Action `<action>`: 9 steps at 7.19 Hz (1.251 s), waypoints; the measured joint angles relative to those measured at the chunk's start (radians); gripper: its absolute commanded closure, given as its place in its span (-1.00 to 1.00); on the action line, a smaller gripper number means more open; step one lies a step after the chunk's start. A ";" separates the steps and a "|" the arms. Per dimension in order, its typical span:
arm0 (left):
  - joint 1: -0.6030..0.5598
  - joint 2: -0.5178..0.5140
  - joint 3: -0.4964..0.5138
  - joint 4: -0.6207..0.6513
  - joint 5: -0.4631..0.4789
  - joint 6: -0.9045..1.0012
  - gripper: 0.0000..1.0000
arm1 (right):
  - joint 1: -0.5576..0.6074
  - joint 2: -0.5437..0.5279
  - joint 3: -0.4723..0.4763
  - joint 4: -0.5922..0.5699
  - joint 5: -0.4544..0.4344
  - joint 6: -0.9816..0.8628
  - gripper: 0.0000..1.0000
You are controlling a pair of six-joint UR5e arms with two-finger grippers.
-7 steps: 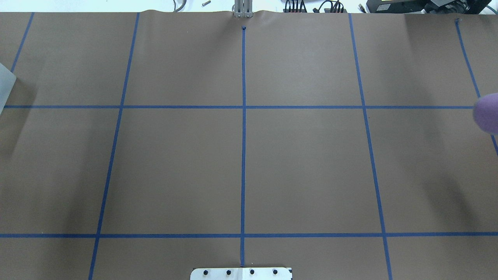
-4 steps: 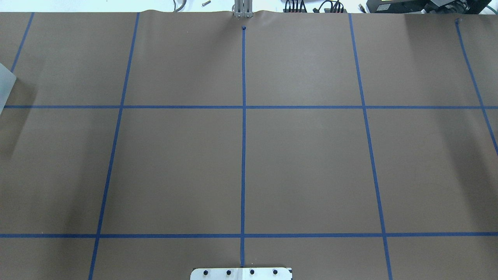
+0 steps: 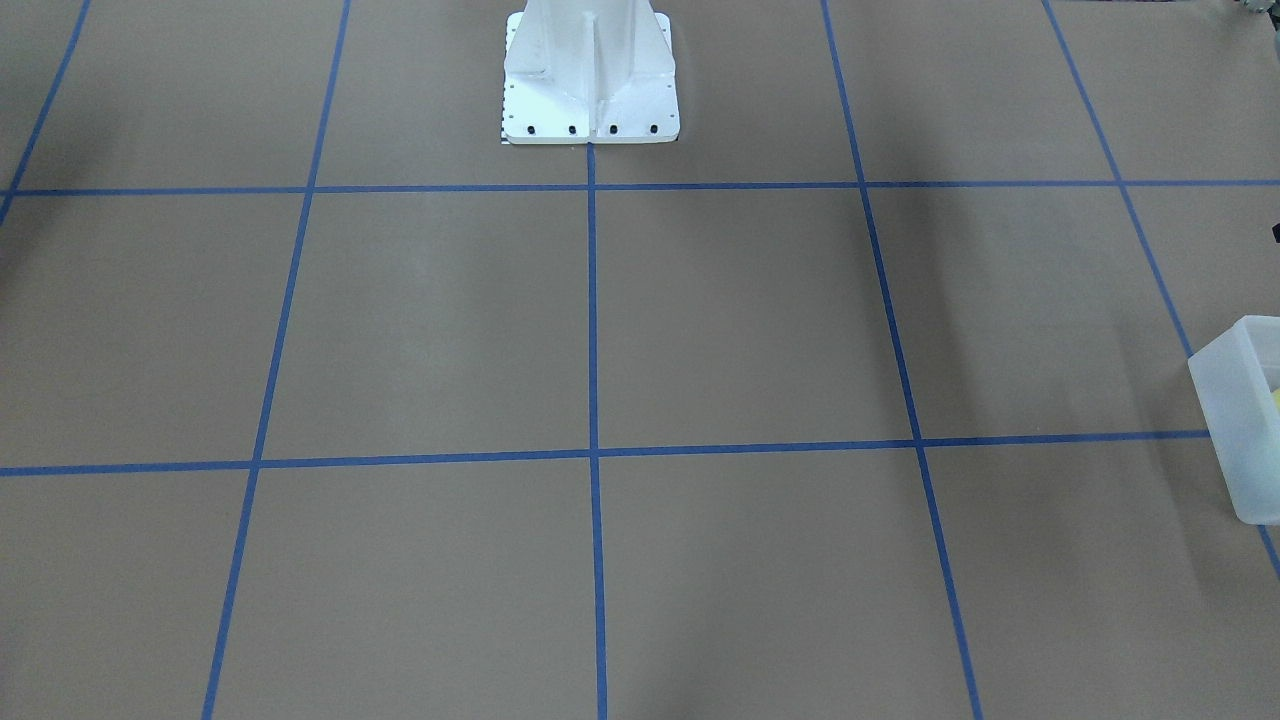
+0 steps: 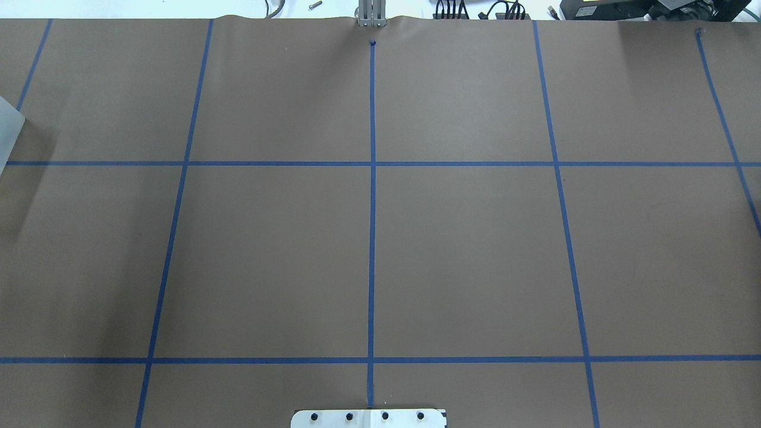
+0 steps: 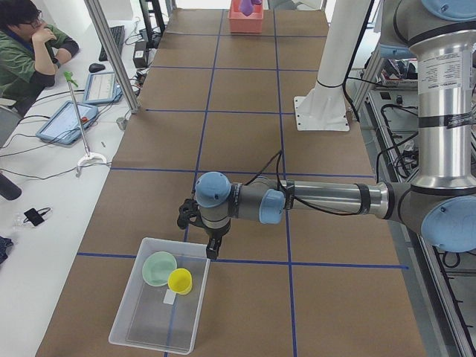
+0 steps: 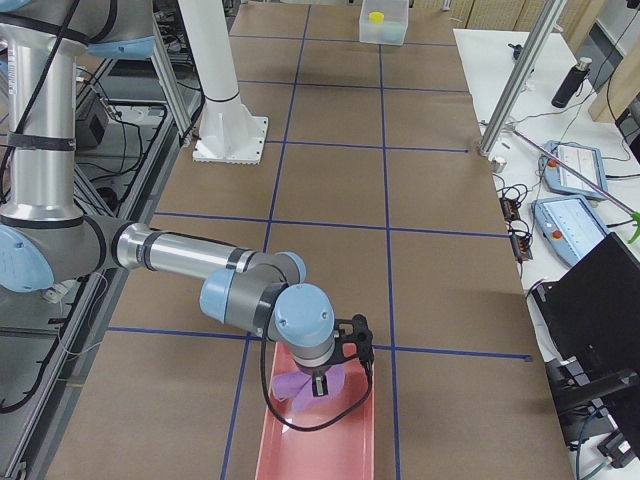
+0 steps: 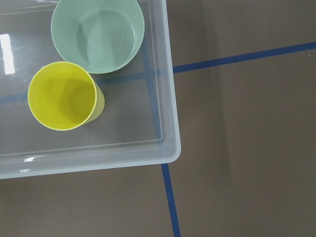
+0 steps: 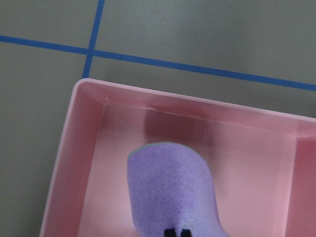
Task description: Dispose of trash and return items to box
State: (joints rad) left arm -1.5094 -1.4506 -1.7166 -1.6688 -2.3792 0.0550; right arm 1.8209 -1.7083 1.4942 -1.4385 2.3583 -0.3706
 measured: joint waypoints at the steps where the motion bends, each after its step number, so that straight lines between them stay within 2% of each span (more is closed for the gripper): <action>1: 0.000 -0.001 -0.002 0.000 0.000 0.000 -0.97 | -0.018 0.000 -0.058 0.093 0.002 0.072 1.00; 2: 0.000 -0.003 -0.003 0.000 0.000 0.000 -0.97 | -0.031 -0.001 -0.089 0.132 0.003 0.104 0.67; 3: 0.000 -0.003 -0.003 0.000 0.000 0.000 -0.97 | -0.049 -0.001 -0.104 0.146 0.003 0.115 0.18; 4: 0.000 -0.004 -0.003 0.000 0.001 0.000 -0.97 | -0.070 0.001 -0.109 0.151 0.008 0.119 -0.52; 5: 0.000 -0.005 -0.003 0.000 0.000 0.000 -0.98 | -0.085 0.006 -0.104 0.155 0.023 0.120 -1.00; 6: 0.000 -0.005 -0.003 0.000 0.000 -0.001 -0.97 | -0.091 0.010 -0.078 0.156 0.051 0.130 -1.00; 9: 0.000 -0.006 -0.002 0.001 -0.001 -0.001 -0.97 | -0.154 0.012 0.094 0.122 0.093 0.299 -1.00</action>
State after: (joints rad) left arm -1.5094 -1.4565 -1.7187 -1.6680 -2.3806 0.0541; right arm 1.6673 -1.6961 1.5877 -1.3164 2.4508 -0.0714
